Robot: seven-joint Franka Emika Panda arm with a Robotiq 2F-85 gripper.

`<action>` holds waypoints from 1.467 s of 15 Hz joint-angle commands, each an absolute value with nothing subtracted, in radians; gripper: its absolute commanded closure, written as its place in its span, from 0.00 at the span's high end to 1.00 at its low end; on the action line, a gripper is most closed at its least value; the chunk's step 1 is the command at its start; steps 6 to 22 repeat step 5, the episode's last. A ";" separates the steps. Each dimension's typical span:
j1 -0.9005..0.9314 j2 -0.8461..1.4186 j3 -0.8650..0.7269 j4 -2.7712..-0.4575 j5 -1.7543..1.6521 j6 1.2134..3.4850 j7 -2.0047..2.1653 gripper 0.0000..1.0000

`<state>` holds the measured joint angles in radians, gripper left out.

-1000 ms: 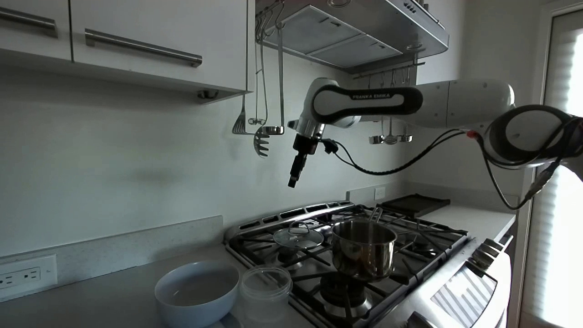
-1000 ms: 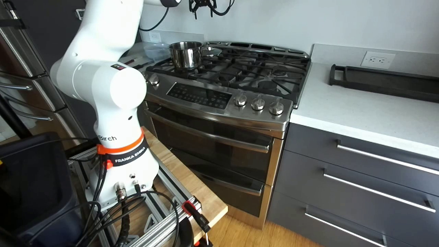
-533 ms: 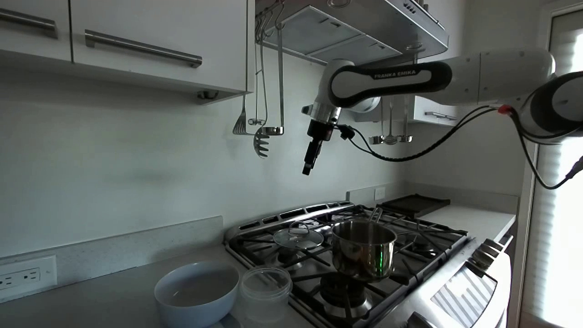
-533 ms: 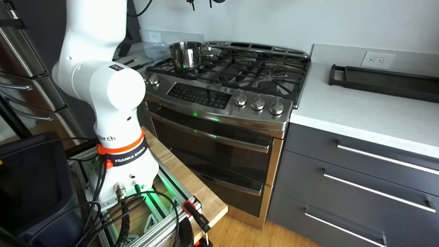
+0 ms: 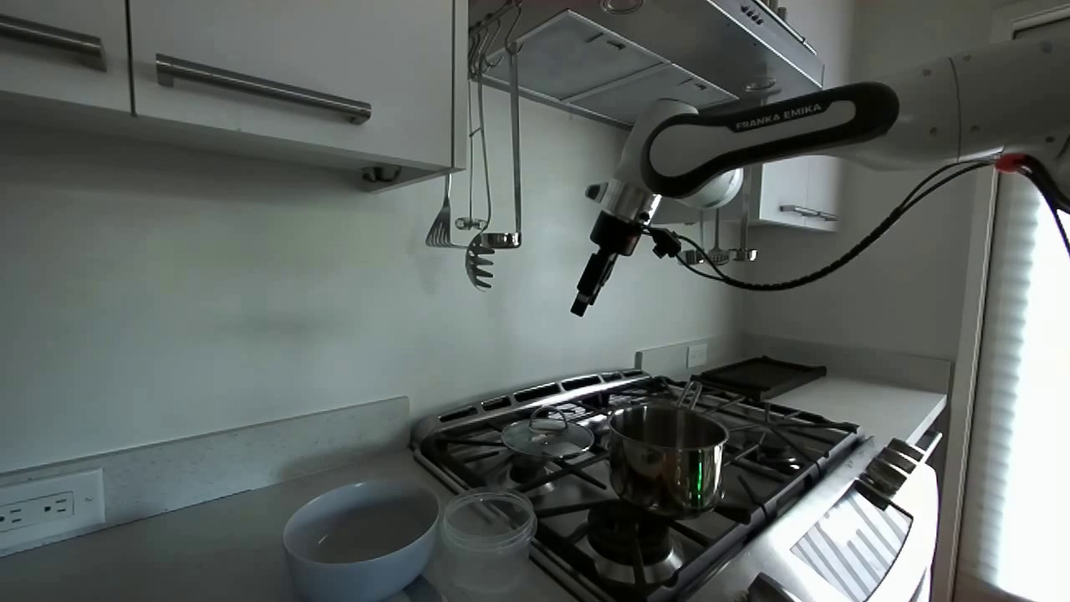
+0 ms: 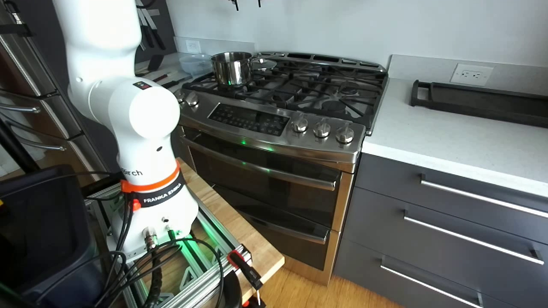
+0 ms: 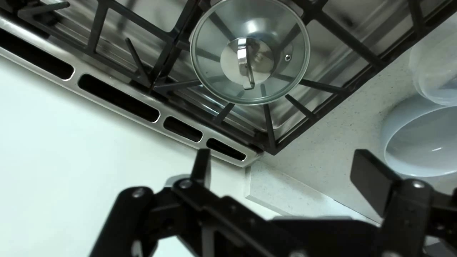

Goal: Remove the glass lid from the pot and put it on the stove

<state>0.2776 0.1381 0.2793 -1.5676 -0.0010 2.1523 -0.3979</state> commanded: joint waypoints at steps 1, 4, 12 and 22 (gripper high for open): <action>0.261 -0.020 0.281 -1.809 0.064 2.270 -0.386 1.00; 0.273 0.026 0.280 -1.749 0.044 2.252 -0.381 1.00; 0.273 0.005 0.278 -1.780 0.048 2.260 -0.375 1.00; 0.273 0.005 0.278 -1.780 0.048 2.260 -0.375 1.00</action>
